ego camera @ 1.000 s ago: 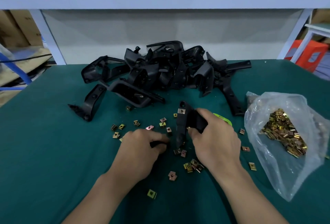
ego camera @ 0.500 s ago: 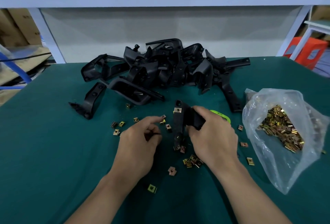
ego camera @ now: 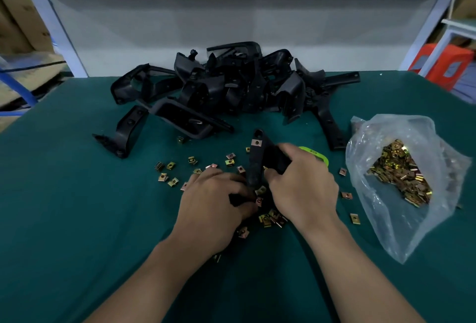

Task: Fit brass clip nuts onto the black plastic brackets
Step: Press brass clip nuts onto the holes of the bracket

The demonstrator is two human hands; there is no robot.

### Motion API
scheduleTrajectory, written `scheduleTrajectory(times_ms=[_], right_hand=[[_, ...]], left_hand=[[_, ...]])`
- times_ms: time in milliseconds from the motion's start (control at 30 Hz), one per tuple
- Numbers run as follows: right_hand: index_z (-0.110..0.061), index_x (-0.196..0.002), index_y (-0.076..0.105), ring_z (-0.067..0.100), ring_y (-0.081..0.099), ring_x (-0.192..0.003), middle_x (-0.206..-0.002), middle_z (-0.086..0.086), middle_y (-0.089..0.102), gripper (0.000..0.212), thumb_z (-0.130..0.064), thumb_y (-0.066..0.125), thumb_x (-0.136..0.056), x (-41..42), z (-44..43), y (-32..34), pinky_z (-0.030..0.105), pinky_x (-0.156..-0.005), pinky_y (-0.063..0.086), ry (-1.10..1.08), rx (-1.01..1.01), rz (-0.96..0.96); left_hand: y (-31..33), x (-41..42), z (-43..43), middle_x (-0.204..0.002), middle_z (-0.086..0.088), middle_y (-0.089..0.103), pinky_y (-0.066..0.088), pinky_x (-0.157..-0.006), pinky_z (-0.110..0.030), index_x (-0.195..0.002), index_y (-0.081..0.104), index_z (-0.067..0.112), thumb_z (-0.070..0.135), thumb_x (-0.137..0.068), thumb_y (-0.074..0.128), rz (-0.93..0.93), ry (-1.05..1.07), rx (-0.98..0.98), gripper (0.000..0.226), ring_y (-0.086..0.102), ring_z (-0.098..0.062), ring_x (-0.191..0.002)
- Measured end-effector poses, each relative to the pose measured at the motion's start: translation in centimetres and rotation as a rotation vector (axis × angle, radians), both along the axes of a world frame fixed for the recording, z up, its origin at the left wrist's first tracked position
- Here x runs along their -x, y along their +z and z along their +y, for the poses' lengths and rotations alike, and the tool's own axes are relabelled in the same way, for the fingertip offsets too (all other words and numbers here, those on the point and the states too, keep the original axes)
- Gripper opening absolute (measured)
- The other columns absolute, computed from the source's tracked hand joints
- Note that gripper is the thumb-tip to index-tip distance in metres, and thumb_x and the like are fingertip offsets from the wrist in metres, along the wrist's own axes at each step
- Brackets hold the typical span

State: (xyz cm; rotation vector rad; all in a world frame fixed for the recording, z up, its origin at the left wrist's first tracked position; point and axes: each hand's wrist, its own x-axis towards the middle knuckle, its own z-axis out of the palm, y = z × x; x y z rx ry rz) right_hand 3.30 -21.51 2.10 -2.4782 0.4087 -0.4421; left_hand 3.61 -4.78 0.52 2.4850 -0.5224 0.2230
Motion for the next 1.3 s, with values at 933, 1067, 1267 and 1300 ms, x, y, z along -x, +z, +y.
scheduleTrajectory(times_ms=[933, 1067, 1267, 1300], right_hand=[[-0.047, -0.114, 0.060, 0.015, 0.061, -0.074, -0.074, -0.021, 0.061, 0.036, -0.035, 0.071, -0.082, 0.3, 0.8, 0.5, 0.035, -0.070, 0.051, 0.104, -0.030, -0.021], [-0.047, -0.113, 0.062, 0.012, 0.061, -0.073, -0.075, -0.020, 0.062, 0.036, -0.034, 0.074, -0.082, 0.4, 0.8, 0.5, 0.035, -0.069, 0.053, 0.126, -0.031, -0.012], [-0.053, -0.116, 0.052, 0.008, 0.059, -0.069, -0.073, -0.022, 0.062, 0.049, -0.031, 0.078, -0.080, 0.5, 1.2, 0.3, 0.032, -0.064, 0.048, 0.154, -0.021, -0.043], [-0.052, -0.117, 0.052, 0.011, 0.061, -0.070, -0.073, -0.020, 0.063, 0.050, -0.031, 0.079, -0.080, 0.5, 1.2, 0.3, 0.032, -0.065, 0.049, 0.159, -0.020, -0.057]], left_hand=[[1.8, 0.2, 1.0, -0.086, -0.013, 0.079, 0.058, -0.064, -0.021, -0.093, 0.081, 0.011, -0.001, -0.093, 0.067, 0.596, 0.172, 1.067, 0.018, 0.074, -0.015, -0.073], [1.6, 0.2, 1.2, -0.086, -0.016, 0.078, 0.057, -0.064, -0.020, -0.088, 0.082, 0.012, -0.002, -0.092, 0.068, 0.608, 0.155, 1.048, 0.021, 0.073, -0.017, -0.071], [1.7, -0.1, 1.8, -0.079, -0.013, 0.076, 0.057, -0.060, -0.021, -0.093, 0.080, 0.009, -0.005, -0.087, 0.072, 0.643, 0.149, 1.065, 0.017, 0.071, -0.016, -0.065], [1.7, -0.1, 1.9, -0.078, -0.013, 0.076, 0.057, -0.059, -0.021, -0.090, 0.081, 0.008, -0.005, -0.086, 0.072, 0.650, 0.156, 1.088, 0.016, 0.071, -0.016, -0.065]])
